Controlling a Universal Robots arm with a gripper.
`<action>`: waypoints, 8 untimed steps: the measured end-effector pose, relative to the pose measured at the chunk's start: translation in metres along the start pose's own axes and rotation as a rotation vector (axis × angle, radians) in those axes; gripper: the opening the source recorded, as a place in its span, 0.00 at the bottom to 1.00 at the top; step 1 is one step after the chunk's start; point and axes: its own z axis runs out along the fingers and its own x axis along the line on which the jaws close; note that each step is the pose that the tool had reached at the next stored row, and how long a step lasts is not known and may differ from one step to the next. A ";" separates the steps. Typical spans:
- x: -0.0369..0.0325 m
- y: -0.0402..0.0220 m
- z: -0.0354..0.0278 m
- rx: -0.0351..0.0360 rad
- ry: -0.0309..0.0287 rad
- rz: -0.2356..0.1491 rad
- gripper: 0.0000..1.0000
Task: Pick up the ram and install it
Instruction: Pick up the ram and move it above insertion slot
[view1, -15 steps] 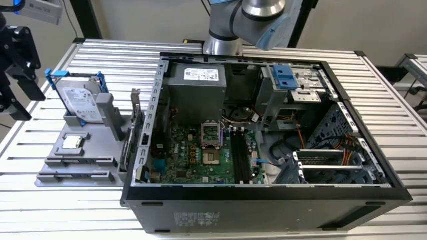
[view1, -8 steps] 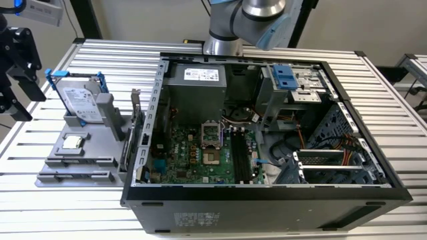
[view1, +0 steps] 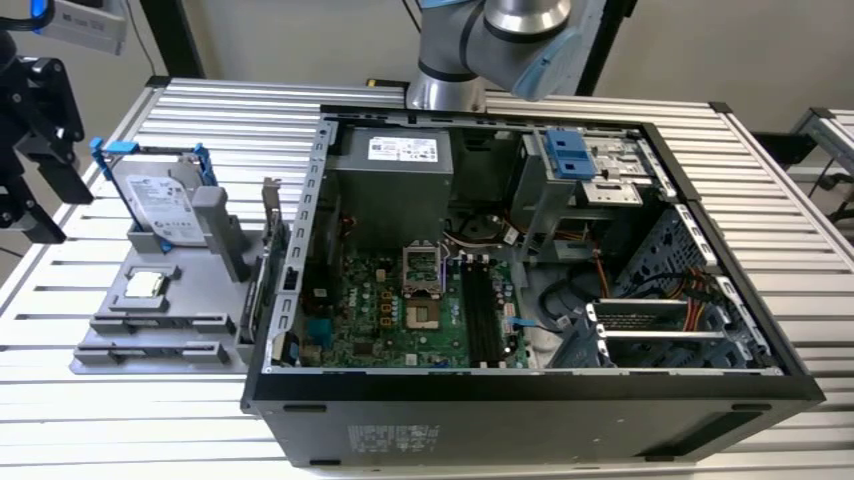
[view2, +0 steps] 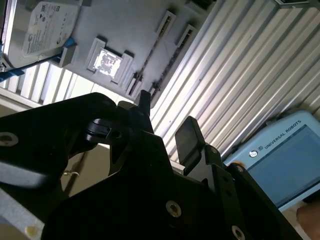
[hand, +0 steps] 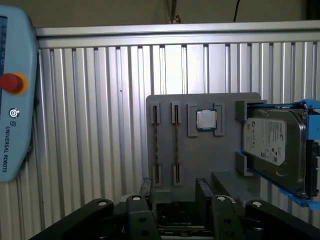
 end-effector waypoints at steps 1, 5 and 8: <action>0.0000 0.0000 0.0003 0.0000 0.0000 0.000 1.00; 0.0000 0.0000 0.0029 0.0000 0.0000 0.000 1.00; 0.0000 0.0000 0.0052 0.0000 0.0000 0.000 1.00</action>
